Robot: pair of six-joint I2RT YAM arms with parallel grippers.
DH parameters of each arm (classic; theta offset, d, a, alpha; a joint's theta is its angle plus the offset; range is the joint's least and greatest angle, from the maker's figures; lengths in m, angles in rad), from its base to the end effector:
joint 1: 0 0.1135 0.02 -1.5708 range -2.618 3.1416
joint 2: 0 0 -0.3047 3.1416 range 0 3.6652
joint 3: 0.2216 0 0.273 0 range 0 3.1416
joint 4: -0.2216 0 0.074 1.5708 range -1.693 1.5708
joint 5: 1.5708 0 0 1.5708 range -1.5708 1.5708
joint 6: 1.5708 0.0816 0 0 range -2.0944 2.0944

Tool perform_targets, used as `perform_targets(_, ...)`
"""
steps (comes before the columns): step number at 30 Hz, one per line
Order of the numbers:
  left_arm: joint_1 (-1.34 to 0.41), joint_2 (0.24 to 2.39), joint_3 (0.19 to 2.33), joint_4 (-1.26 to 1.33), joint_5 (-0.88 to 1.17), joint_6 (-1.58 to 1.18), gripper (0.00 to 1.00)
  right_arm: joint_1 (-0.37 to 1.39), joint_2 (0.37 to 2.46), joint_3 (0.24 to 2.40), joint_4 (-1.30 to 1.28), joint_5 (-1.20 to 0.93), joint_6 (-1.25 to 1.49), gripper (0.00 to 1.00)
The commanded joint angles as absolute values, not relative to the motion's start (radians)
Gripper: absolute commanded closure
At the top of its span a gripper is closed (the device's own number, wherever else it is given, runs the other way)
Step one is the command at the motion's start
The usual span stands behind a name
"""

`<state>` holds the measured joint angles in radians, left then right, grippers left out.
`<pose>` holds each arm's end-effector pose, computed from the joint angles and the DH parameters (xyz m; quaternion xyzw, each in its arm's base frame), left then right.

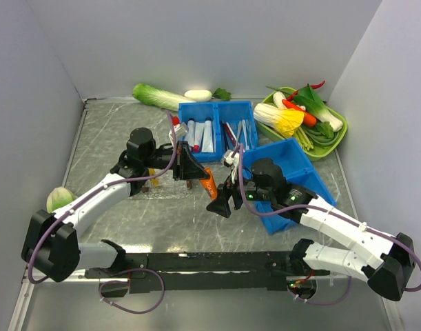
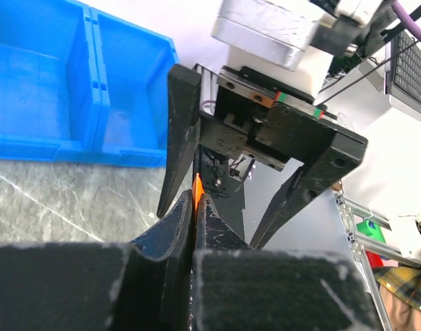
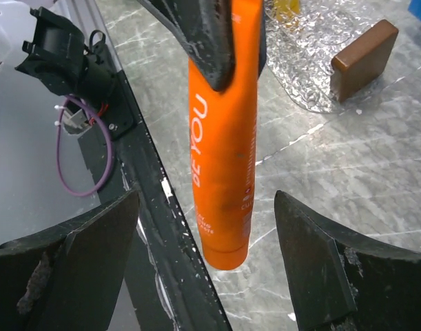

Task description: Prepare toiletry sets of a toothbrush and toothpaste on the tray

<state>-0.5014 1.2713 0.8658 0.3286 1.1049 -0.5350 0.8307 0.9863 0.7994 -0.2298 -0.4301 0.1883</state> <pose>0.2358 -0.2124 0.3462 0.3460 0.6305 -0.6210 0.3117 0.1503 0.2151 0.3171 -0.3689 0.7401 0.4161 0.3781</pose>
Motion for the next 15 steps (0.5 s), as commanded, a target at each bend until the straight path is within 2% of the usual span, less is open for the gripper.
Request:
perform_targets(1, -0.514, 1.229, 0.871, 0.394, 1.155, -0.515, 0.99, 0.828, 0.994, 0.802, -0.158, -0.451, 0.210, 0.15)
perform_targets(4, -0.517, 1.226, 0.871, 0.391, 1.155, -0.512, 0.99, 0.828, 1.006, 0.796, -0.129, -0.465, 0.221, 0.21)
perform_targets(15, -0.522, 1.226, 0.873, 0.382, 1.150, -0.506, 0.99, 0.828, 1.009, 0.787, -0.107, -0.462, 0.225, 0.52)
